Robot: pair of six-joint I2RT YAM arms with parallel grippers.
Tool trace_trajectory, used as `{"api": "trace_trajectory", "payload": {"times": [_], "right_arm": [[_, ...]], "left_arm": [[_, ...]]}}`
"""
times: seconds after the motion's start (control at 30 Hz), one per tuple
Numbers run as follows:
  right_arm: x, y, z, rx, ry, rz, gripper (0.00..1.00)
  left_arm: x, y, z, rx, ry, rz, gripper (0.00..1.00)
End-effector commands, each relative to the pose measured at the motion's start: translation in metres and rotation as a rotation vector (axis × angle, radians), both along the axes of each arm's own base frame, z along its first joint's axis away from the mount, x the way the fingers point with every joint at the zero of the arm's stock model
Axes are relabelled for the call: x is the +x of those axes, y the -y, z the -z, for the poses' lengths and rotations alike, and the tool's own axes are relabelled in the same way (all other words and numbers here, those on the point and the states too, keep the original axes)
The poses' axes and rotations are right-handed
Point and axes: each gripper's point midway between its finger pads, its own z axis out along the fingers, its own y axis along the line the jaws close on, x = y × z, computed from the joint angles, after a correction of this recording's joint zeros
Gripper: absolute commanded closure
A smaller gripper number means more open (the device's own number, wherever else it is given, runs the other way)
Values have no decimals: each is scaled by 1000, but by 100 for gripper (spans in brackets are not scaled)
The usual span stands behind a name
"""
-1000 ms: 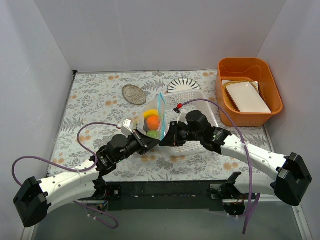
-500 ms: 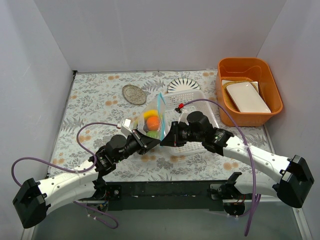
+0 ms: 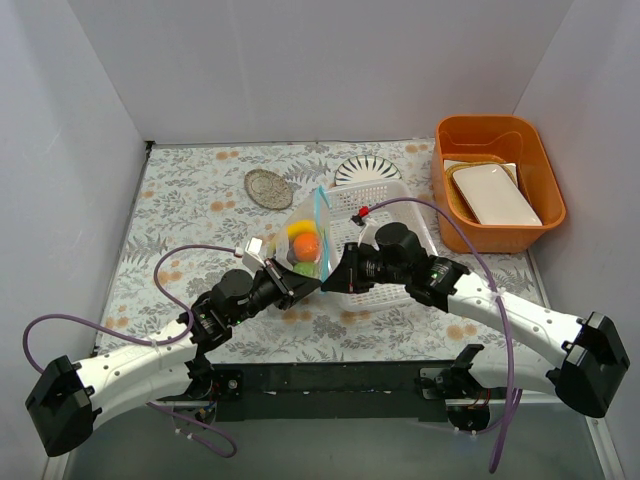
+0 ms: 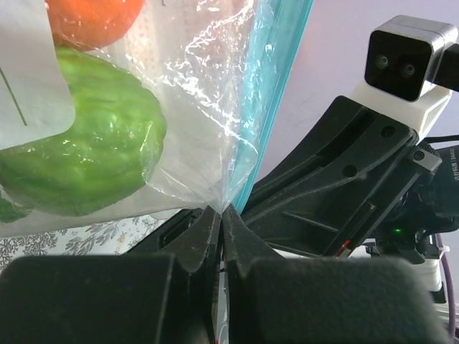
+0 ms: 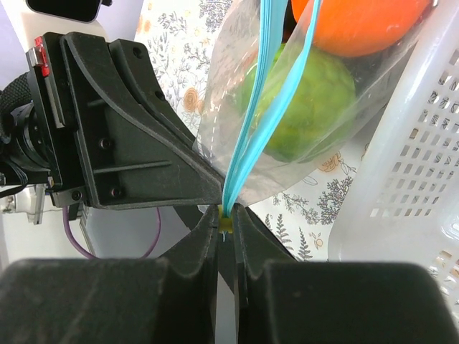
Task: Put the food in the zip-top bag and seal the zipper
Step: Zip the zipper food storage bag at the center of the board.
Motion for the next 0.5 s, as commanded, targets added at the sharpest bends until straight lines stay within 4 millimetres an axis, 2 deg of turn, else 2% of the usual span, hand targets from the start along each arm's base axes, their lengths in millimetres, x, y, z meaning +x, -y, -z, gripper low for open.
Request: {"api": "trace_trajectory", "payload": {"times": [0.0, 0.33, 0.47], "right_arm": [[19, 5, -25, 63, 84, 66, 90], [5, -5, -19, 86, 31, -28, 68], [5, -5, -21, 89, 38, -26, 68]], "left_arm": [[-8, -1, 9, -76, -172, -18, 100], [-4, 3, 2, -85, -155, -18, 100], [-4, 4, 0, -85, -151, -14, 100]]}}
